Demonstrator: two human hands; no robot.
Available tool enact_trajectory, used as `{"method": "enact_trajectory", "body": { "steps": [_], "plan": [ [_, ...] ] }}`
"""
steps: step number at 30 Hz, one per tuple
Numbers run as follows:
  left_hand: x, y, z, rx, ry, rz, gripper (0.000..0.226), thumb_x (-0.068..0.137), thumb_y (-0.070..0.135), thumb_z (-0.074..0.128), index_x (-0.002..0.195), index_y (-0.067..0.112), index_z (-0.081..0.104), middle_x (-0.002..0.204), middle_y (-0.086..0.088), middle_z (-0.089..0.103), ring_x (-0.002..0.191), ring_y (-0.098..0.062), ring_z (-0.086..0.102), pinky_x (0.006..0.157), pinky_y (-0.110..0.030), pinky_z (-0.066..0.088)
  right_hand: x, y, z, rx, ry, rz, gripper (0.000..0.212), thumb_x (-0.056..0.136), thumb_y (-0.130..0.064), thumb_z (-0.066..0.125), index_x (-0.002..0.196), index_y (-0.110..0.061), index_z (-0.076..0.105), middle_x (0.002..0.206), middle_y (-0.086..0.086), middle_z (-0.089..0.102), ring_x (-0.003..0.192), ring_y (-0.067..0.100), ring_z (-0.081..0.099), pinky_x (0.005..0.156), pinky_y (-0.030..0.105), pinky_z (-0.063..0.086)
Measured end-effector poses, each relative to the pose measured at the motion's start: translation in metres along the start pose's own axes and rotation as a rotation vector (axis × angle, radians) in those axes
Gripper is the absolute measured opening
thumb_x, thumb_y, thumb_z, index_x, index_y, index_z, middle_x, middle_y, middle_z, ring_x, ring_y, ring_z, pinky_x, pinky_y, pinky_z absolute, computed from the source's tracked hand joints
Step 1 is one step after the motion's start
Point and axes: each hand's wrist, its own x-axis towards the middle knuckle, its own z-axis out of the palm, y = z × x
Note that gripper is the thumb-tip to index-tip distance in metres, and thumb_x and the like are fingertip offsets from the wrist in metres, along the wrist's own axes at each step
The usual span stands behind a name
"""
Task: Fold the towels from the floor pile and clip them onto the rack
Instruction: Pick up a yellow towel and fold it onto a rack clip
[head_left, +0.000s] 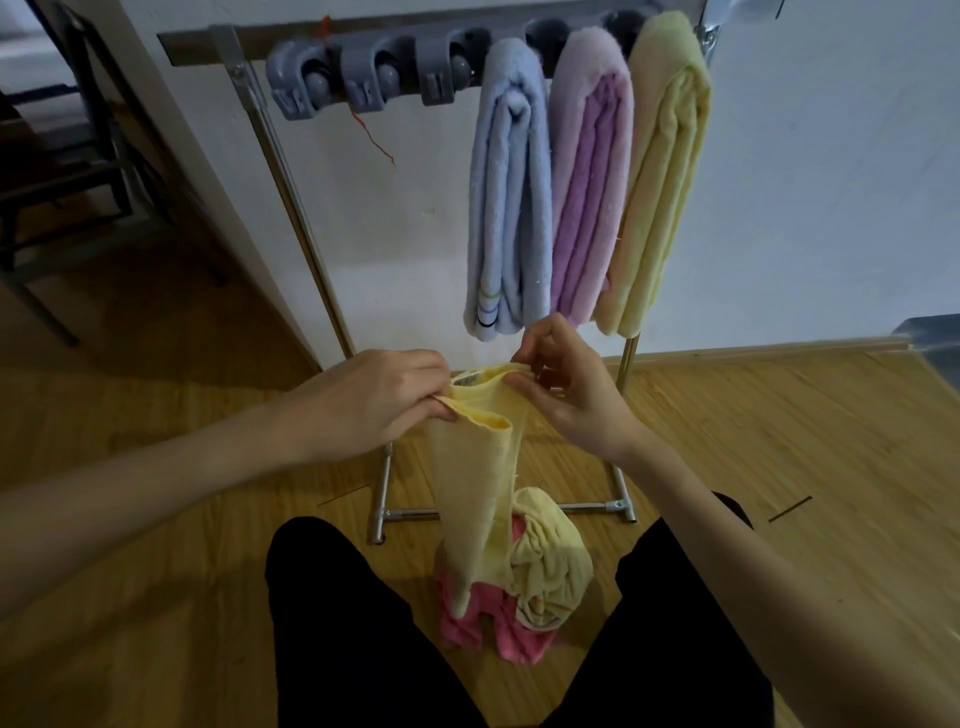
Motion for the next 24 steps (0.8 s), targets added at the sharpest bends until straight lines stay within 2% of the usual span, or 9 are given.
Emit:
{"method": "enact_trajectory", "body": {
  "steps": [2, 4, 7, 12, 16, 20, 22, 24],
  "plan": [
    [0.0, 0.001, 0.001, -0.029, 0.017, -0.034, 0.039, 0.09, 0.043, 0.042, 0.098, 0.013, 0.067, 0.093, 0.003, 0.06, 0.08, -0.007, 0.056, 0.068, -0.02, 0.048, -0.001, -0.003, -0.001, -0.015, -0.034, -0.028, 0.013, 0.089, 0.002, 0.061, 0.091, -0.003, 0.05, 0.083, 0.011, 0.054, 0.066, 0.029, 0.049, 0.057, 0.039, 0.045],
    [-0.001, 0.0, 0.002, -0.051, 0.045, -0.041, 0.041, 0.091, 0.045, 0.043, 0.095, 0.013, 0.068, 0.089, 0.004, 0.06, 0.078, -0.007, 0.056, 0.067, -0.021, 0.048, -0.002, -0.003, -0.003, -0.042, -0.077, -0.02, 0.011, 0.086, 0.007, 0.06, 0.086, -0.004, 0.058, 0.084, 0.007, 0.057, 0.068, 0.026, 0.052, 0.061, 0.043, 0.046],
    [-0.002, -0.002, 0.001, -0.048, 0.079, -0.039, 0.045, 0.089, 0.049, 0.042, 0.091, 0.014, 0.069, 0.085, 0.004, 0.061, 0.075, -0.006, 0.055, 0.064, -0.017, 0.047, -0.002, -0.003, -0.003, -0.043, -0.132, 0.031, 0.017, 0.085, 0.008, 0.059, 0.085, -0.006, 0.07, 0.09, 0.001, 0.061, 0.076, 0.023, 0.06, 0.066, 0.041, 0.05],
    [-0.004, 0.0, 0.003, -0.021, 0.102, -0.052, 0.038, 0.087, 0.045, 0.05, 0.087, 0.012, 0.07, 0.081, 0.005, 0.059, 0.071, -0.006, 0.053, 0.061, -0.011, 0.039, -0.001, -0.01, 0.0, -0.012, -0.186, 0.078, 0.028, 0.077, 0.0, 0.052, 0.094, -0.004, 0.074, 0.094, -0.005, 0.059, 0.083, 0.023, 0.062, 0.071, 0.039, 0.053],
    [-0.004, 0.0, 0.003, -0.009, 0.117, -0.071, 0.042, 0.086, 0.049, 0.049, 0.085, 0.013, 0.07, 0.079, 0.006, 0.058, 0.069, -0.006, 0.052, 0.058, -0.013, 0.039, -0.001, -0.016, 0.002, 0.016, -0.192, 0.068, 0.032, 0.072, -0.013, 0.055, 0.095, 0.0, 0.072, 0.093, -0.002, 0.059, 0.078, 0.026, 0.061, 0.067, 0.041, 0.053],
    [-0.005, 0.001, 0.004, -0.01, 0.134, -0.073, 0.044, 0.085, 0.051, 0.05, 0.083, 0.012, 0.071, 0.075, 0.004, 0.059, 0.065, -0.007, 0.052, 0.054, -0.02, 0.043, 0.0, -0.016, 0.005, -0.029, -0.178, 0.025, 0.018, 0.079, -0.014, 0.076, 0.092, -0.002, 0.073, 0.092, 0.0, 0.06, 0.069, 0.021, 0.061, 0.061, 0.035, 0.054],
    [-0.004, 0.0, 0.005, 0.006, 0.138, -0.068, 0.044, 0.084, 0.052, 0.05, 0.081, 0.012, 0.07, 0.073, 0.004, 0.058, 0.063, -0.007, 0.052, 0.053, -0.019, 0.041, 0.001, -0.014, 0.005, -0.087, -0.16, -0.005, 0.013, 0.082, -0.015, 0.075, 0.087, -0.004, 0.073, 0.091, 0.0, 0.06, 0.067, 0.017, 0.059, 0.061, 0.03, 0.053],
    [-0.004, -0.002, 0.007, 0.023, 0.131, -0.065, 0.046, 0.086, 0.054, 0.049, 0.081, 0.013, 0.069, 0.074, 0.005, 0.057, 0.063, -0.007, 0.051, 0.054, -0.015, 0.038, 0.003, -0.014, 0.004, -0.117, -0.156, -0.032, 0.009, 0.084, -0.013, 0.073, 0.085, -0.004, 0.072, 0.091, 0.0, 0.06, 0.067, 0.02, 0.058, 0.061, 0.032, 0.052]
  ]
}}
